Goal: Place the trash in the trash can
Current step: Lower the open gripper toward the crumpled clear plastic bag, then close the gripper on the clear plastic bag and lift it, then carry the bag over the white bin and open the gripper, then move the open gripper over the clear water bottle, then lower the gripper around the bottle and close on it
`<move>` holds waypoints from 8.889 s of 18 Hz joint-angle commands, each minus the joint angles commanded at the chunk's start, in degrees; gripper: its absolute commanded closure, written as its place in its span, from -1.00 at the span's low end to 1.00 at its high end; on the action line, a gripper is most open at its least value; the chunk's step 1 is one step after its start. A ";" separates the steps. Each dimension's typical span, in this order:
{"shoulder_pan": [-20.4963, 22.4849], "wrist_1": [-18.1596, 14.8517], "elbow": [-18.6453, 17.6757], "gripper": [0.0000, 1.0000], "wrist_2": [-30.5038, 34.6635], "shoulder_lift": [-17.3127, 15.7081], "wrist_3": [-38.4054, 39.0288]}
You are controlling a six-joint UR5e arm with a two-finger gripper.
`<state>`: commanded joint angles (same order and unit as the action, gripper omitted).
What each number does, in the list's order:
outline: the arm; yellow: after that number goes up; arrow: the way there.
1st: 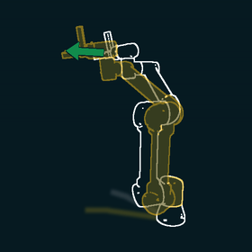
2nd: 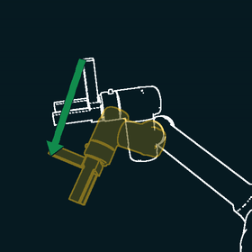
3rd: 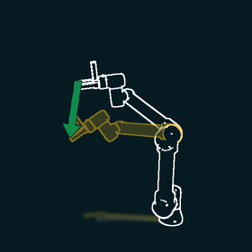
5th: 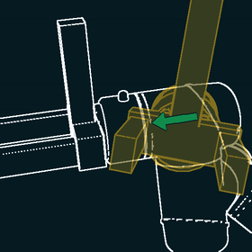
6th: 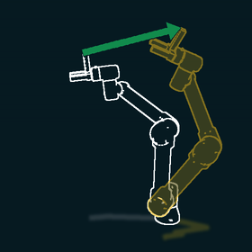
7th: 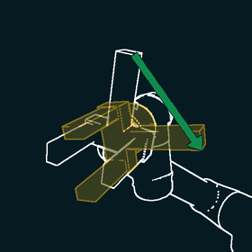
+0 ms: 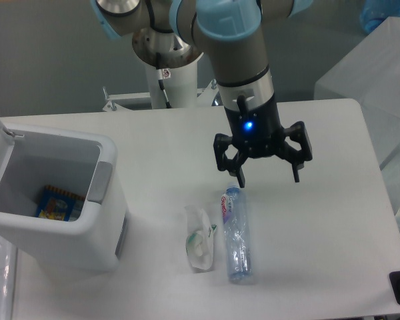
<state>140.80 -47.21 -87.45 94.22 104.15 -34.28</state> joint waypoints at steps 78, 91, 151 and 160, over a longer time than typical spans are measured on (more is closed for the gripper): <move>-3.87 1.33 6.16 1.00 -45.79 -1.13 37.71; -6.24 1.42 -6.68 0.96 -49.40 -11.33 33.23; 1.68 5.73 5.62 -1.00 -9.69 20.04 20.04; -1.32 5.55 2.55 -1.00 -7.47 21.45 20.31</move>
<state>139.48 -41.66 -84.90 86.75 125.59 -13.97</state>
